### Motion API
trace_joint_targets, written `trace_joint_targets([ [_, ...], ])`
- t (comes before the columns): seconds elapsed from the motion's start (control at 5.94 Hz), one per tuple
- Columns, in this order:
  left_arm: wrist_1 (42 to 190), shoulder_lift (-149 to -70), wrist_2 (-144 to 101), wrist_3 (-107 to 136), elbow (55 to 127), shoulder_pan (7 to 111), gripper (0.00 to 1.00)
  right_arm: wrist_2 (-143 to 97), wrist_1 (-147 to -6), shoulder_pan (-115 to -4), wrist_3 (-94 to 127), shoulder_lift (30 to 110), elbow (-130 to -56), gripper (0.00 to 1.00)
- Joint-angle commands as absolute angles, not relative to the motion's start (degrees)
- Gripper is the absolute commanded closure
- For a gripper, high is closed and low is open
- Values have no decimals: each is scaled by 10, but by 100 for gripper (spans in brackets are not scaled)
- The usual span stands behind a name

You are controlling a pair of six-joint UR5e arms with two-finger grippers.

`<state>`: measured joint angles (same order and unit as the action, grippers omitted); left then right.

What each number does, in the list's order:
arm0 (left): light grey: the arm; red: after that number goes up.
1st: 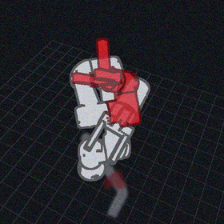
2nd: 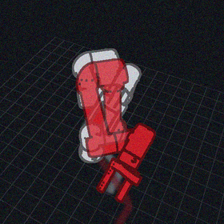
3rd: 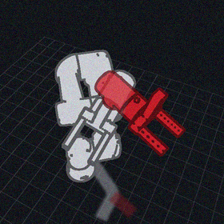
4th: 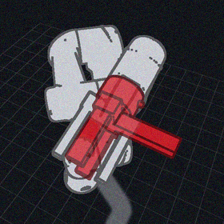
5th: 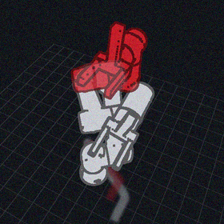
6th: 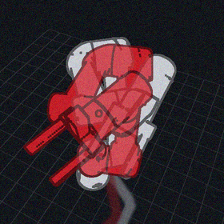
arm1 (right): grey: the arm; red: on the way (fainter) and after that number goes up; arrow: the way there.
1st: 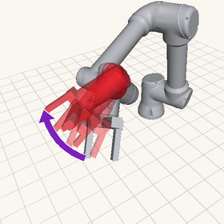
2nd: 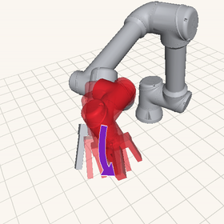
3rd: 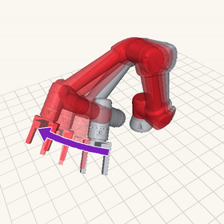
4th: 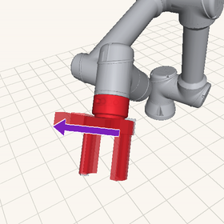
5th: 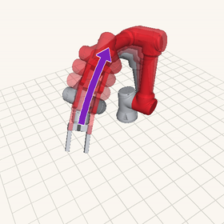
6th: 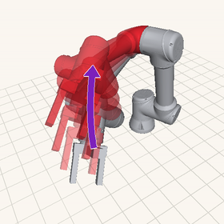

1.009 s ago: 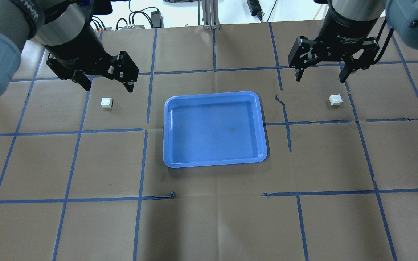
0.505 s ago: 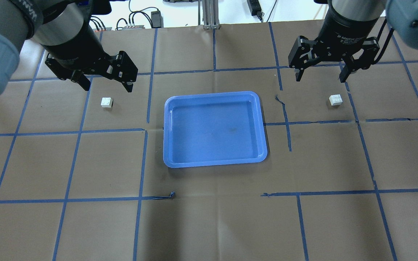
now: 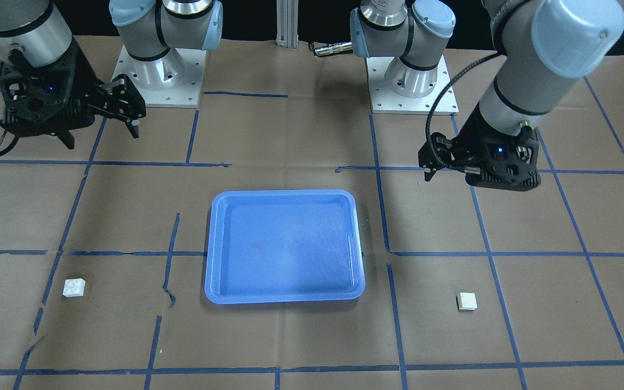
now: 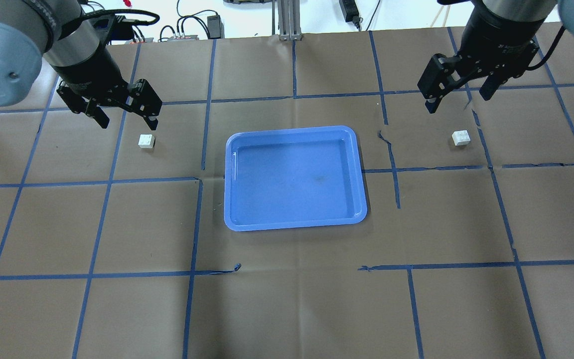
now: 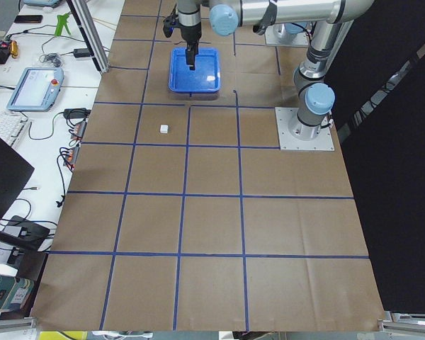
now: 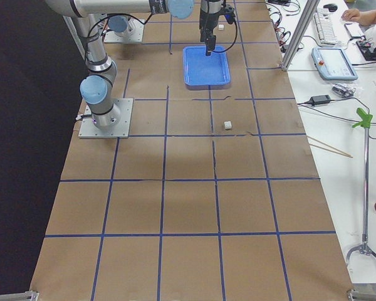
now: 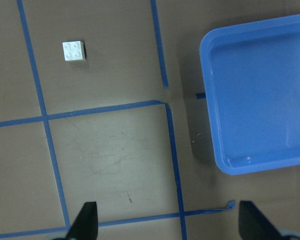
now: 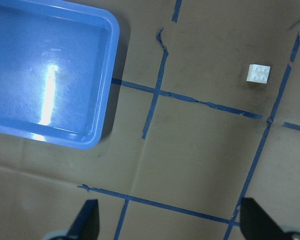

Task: Assemble white blocks and place on blue tray

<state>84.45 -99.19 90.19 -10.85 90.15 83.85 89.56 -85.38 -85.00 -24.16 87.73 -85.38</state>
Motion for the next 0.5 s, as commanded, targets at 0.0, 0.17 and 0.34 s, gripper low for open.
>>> trace_joint_targets([
  [0.0, 755, -1089, 903, -140, 907, 803, 1, 893, -862, -770, -565, 861, -853, 0],
  [0.17, 654, -1145, 905, -168, 905, 798, 1, 896, -884, -747, -748, 832, -842, 0],
  [0.34, 600, -1190, 908, -197, 900, 790, 1, 898, -928, -723, -929, 810, -832, 0],
])
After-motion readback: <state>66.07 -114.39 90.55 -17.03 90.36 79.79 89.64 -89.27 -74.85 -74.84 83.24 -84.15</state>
